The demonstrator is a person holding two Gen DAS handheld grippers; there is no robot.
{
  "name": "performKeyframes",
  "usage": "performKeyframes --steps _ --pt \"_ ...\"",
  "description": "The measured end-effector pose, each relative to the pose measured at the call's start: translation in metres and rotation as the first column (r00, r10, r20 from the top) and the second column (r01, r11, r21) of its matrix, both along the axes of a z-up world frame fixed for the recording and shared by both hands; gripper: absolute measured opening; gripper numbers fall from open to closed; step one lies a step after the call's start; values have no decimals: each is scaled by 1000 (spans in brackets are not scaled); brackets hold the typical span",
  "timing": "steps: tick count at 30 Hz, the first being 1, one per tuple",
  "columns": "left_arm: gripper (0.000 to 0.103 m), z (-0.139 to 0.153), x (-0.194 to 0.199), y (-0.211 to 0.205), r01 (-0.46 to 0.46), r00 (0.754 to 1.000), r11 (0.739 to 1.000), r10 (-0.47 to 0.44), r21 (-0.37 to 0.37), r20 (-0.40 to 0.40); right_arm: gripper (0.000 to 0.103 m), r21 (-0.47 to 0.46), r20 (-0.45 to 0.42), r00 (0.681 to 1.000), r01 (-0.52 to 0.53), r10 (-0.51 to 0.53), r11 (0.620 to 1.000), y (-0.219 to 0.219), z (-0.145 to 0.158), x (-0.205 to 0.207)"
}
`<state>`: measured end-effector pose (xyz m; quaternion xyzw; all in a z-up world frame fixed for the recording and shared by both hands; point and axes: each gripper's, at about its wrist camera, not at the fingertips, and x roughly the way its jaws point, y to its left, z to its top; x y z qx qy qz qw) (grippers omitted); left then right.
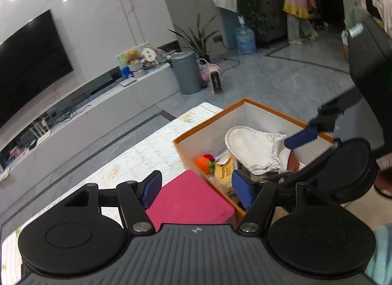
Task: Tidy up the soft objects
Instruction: 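Carry the crocheted fruit and cloth pad into the orange shoebox and release both, then move both tools back over the white tissue and crocheted pouch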
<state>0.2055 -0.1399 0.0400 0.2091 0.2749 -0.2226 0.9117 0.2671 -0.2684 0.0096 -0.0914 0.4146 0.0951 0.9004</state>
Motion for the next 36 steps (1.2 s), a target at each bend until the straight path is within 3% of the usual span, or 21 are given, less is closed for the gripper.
performKeyframes --steps 6,11,19,28,36 --pt "77 7 -38 40 -64 997 997 66 -40 50 62 72 38 999 -35 32 997 33 6 -44" --pt "77 -1 -59 80 -141 989 988 144 -67 44 62 98 74 994 -90 83 991 69 -1 -75" --pt "77 -27 -76 156 -314 949 939 316 -138 -11 62 192 120 986 -140 118 971 128 -27 -102" --pt "77 -57 -76 240 -504 864 841 493 -199 -102 62 192 122 984 -154 132 969 206 -70 -99" --pt "76 -74 -66 306 -625 775 710 611 -324 -157 62 203 95 989 -130 113 970 256 -101 -78"
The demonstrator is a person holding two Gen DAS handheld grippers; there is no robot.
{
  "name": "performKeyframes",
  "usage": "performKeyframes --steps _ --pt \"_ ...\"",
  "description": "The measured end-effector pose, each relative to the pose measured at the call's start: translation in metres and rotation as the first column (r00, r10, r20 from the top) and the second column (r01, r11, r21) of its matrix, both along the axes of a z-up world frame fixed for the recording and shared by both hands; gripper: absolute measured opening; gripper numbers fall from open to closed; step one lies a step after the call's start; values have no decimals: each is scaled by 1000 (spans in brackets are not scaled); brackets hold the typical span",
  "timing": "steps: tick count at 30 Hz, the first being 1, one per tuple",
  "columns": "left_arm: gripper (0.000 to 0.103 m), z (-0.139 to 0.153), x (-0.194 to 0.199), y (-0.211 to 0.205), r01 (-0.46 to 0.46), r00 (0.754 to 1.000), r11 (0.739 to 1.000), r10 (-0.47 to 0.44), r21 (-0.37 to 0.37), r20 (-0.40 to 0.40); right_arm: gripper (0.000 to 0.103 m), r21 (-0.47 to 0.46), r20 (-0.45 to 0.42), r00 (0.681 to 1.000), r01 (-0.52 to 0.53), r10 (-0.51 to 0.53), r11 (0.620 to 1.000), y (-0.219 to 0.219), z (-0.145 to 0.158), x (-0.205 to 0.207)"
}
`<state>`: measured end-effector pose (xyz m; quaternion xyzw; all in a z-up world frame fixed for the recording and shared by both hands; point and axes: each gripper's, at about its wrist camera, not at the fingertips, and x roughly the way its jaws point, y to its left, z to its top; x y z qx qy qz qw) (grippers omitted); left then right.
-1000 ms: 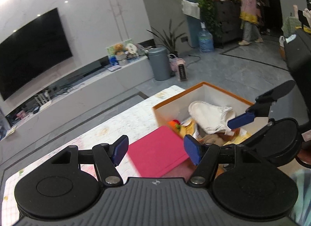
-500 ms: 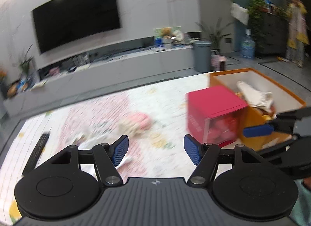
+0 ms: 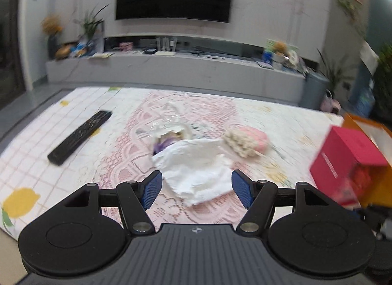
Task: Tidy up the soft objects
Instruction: 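Move both tools back over the white tissue and crocheted pouch, then grasp the crumpled white tissue with the left tool while the right tool grasps the pink-and-white crocheted pouch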
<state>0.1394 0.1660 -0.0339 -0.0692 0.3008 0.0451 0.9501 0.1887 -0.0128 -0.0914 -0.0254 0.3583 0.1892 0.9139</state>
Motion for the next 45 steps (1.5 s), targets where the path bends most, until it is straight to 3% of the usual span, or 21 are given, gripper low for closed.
performKeyframes --steps 8,14,17,23,28,30,32,35,37,42,45 --pt "73 -18 14 12 -12 998 998 8 -58 -59 61 -26 53 998 -22 24 999 22 -19 25" --pt "73 -20 45 14 57 997 998 -57 3 -55 61 -83 64 994 -87 93 993 36 -26 59" --pt "76 -28 67 16 83 994 994 -79 67 -69 61 -93 68 991 -112 119 989 41 -29 78" --pt "80 -47 87 40 9 991 997 -19 -72 -133 60 -90 82 983 -160 167 983 56 -42 105" --pt "80 -56 96 31 40 986 999 -43 -26 -163 45 -56 67 976 -205 208 977 68 -51 121" --pt "80 -62 99 29 48 982 999 -49 -10 -184 29 -50 56 970 -236 238 971 73 -54 122" --pt "80 -65 100 26 54 979 998 -55 -10 -196 24 -32 33 966 -256 257 966 75 -59 123" --pt "73 -65 99 23 75 975 995 -88 -72 -204 16 -8 -7 962 -275 275 962 78 -66 125" --pt "68 -63 97 18 85 973 994 -99 -75 -207 15 -17 7 960 -281 281 959 80 -68 122" --pt "46 -63 94 7 118 961 982 -151 -150 -231 13 9 -2 960 -281 281 960 79 -69 123" --pt "46 -59 90 -5 145 966 986 -160 -85 -204 13 7 1 959 -284 284 959 80 -69 123"
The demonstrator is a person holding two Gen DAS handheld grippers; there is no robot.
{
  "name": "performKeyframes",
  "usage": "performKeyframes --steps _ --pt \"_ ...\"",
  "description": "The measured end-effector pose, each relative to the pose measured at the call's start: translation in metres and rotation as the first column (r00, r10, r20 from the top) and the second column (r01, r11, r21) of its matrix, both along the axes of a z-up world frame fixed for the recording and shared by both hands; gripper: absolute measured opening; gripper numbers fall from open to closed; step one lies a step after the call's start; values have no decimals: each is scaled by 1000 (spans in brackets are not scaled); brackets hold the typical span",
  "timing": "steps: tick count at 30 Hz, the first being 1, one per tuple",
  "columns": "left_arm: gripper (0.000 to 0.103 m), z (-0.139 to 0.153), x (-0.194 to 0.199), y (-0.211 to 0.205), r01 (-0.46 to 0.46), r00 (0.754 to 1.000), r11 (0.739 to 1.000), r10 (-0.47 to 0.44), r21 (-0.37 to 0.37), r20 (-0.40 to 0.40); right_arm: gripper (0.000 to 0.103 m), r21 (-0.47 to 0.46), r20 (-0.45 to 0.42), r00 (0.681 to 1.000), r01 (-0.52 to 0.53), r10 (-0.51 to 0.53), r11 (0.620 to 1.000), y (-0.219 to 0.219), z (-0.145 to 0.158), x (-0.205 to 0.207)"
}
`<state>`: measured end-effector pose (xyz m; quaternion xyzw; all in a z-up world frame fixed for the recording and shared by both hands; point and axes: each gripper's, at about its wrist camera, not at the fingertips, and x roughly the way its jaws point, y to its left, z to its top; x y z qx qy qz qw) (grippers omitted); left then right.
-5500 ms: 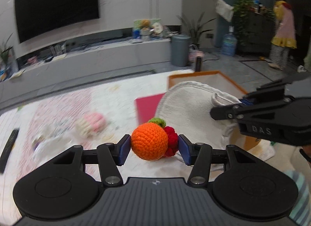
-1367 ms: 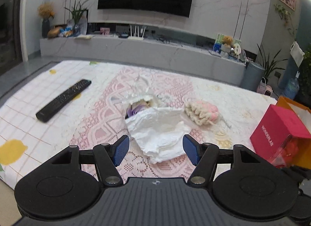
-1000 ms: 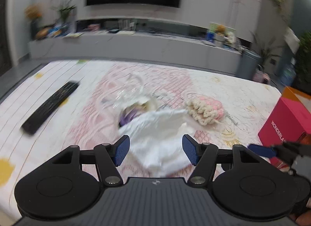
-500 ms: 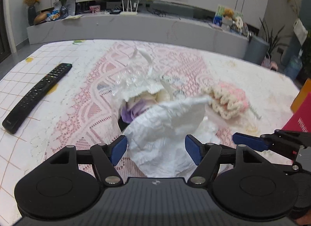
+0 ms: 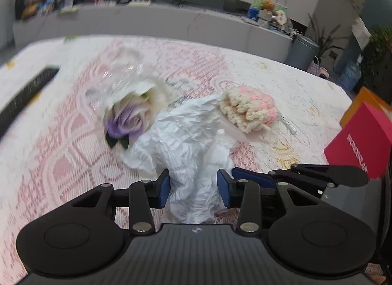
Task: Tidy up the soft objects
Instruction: 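Grasp the crumpled white tissue with the left tool while the right tool grasps the pink-and-white crocheted pouch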
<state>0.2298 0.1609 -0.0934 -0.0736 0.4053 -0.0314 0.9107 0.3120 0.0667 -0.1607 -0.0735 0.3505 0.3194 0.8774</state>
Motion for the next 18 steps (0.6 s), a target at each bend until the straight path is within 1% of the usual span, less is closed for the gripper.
performKeyframes --steps 3,6,7,8,9,11,14,16,18 --pt "48 -8 6 -2 -18 1000 1000 18 16 -18 13 -2 7 1000 -3 3 1000 1 0 -2" --pt "47 -12 11 -2 -40 999 999 41 28 -22 13 -8 20 1000 -9 9 1000 3 -1 -4" --pt "44 -12 11 -5 -40 999 998 41 40 -17 13 -13 24 1000 -10 10 1000 4 -1 -6" --pt "33 -12 11 -7 -41 999 997 42 64 -15 13 -15 26 1000 -11 11 1000 4 -1 -6" --pt "25 -11 11 -9 -45 999 995 46 88 -12 13 -14 25 1000 -11 12 1000 4 -1 -6" --pt "14 -8 9 -11 -47 999 993 47 108 -1 13 -15 21 1000 -13 13 1000 3 1 -6" --pt "11 1 2 -7 -52 998 994 47 97 44 16 -12 18 1000 -5 5 1000 -2 8 -9" --pt "10 11 -4 -4 -65 995 995 60 70 77 17 -10 21 1000 19 -19 1000 -7 14 -10" --pt "9 21 -11 -4 -69 993 996 63 56 104 22 -2 35 998 48 -48 999 -14 23 -12"
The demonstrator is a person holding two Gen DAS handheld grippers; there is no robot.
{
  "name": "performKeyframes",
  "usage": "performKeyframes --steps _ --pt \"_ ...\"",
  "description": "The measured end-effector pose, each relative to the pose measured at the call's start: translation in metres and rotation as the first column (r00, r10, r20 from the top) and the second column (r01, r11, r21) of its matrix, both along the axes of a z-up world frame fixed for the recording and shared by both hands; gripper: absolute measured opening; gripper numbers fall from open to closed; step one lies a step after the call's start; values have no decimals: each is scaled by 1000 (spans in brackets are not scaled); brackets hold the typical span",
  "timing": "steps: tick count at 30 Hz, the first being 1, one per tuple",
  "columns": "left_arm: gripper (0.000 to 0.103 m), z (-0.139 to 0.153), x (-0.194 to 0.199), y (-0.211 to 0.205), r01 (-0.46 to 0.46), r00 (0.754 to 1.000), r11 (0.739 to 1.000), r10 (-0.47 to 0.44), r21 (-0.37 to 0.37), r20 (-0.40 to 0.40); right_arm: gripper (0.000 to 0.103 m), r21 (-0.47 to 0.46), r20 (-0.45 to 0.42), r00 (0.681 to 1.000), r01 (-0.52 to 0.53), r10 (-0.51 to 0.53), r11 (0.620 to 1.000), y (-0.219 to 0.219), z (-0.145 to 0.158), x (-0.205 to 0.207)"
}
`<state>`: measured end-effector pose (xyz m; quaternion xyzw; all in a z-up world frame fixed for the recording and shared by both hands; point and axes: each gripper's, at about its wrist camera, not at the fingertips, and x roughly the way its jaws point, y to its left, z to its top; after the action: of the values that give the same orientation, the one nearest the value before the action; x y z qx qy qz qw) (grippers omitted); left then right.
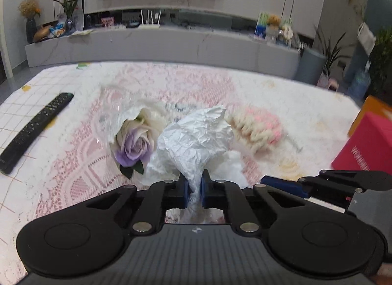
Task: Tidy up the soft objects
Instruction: 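Grasp the crumpled white tissue with the left tool while the right tool grasps the pink-and-white crocheted pouch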
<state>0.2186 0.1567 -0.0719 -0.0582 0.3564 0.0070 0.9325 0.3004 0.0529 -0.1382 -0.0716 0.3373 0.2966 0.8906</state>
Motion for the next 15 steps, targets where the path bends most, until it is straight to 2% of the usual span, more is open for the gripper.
performKeyframes --steps 5,7,9,12,15 --pt "9 23 -22 -6 7 994 1000 -9 18 110 42 -23 65 993 99 -97 995 -19 21 -5" --pt "9 30 -24 -11 18 989 999 -22 32 145 44 -39 96 986 137 -133 990 -25 24 -3" --pt "10 28 -19 -15 33 991 998 -40 60 126 46 -54 105 983 160 -154 986 -28 24 3" --pt "9 21 -8 -15 36 993 998 -42 59 111 46 -33 78 982 173 -170 984 -32 21 10" --pt "9 27 3 -11 2 988 997 -13 72 154 46 -62 101 983 160 -154 985 -25 21 17"
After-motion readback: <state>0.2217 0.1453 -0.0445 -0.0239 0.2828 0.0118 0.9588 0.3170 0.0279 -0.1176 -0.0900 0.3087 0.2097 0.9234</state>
